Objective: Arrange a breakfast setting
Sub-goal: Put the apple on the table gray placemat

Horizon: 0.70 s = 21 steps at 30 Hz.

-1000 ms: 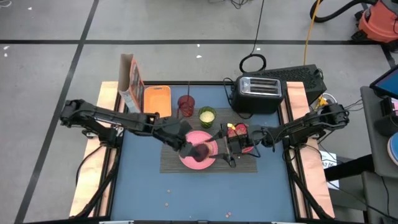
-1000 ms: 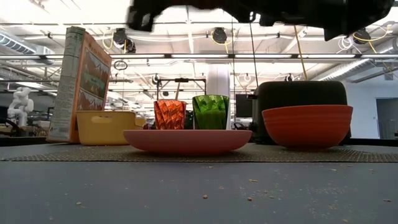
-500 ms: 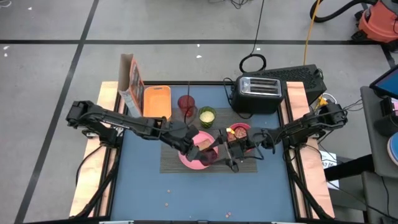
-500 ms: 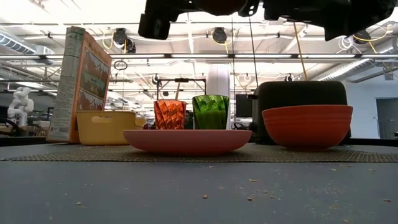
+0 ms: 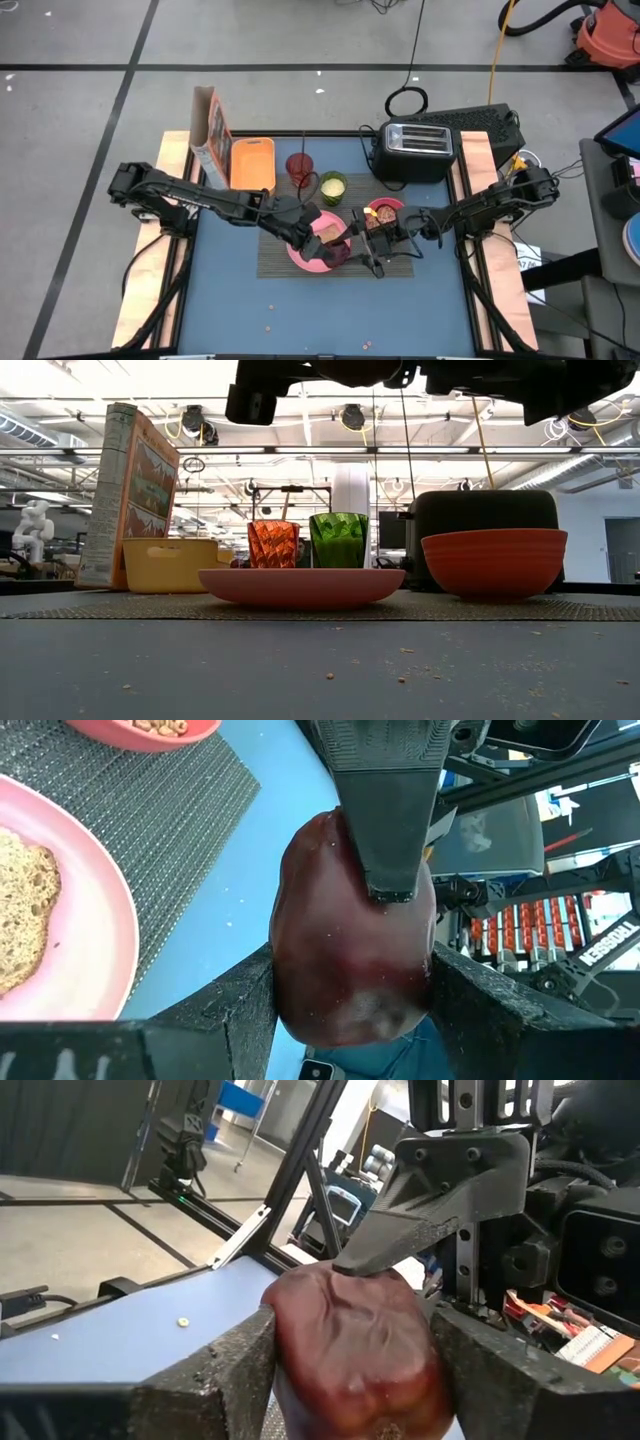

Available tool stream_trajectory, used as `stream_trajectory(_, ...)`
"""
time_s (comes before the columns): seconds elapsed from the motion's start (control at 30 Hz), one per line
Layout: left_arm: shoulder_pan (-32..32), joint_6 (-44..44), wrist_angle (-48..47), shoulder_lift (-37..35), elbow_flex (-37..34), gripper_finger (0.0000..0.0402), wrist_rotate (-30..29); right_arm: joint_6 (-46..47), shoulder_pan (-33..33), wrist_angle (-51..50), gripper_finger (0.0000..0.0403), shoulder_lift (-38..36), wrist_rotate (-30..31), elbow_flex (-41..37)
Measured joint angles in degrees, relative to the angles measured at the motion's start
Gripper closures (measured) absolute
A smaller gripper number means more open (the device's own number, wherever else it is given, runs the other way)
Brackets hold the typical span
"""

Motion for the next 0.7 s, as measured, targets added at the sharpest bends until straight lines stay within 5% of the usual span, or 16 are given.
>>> stream_trajectory(0.3, 0.1, 0.6, -0.1, 0.0, 0.0, 0.0169, -0.3, 0.0, 0.0, -0.4, 0.017, 0.0, 0.1, 0.0)
stream_trajectory(0.7, 0.6, 14.6, 0.8, -0.3, 0.2, 0.0072, -1.6, 1.7, 0.0, -1.3, 0.017, 0.2, 0.1, -0.1)
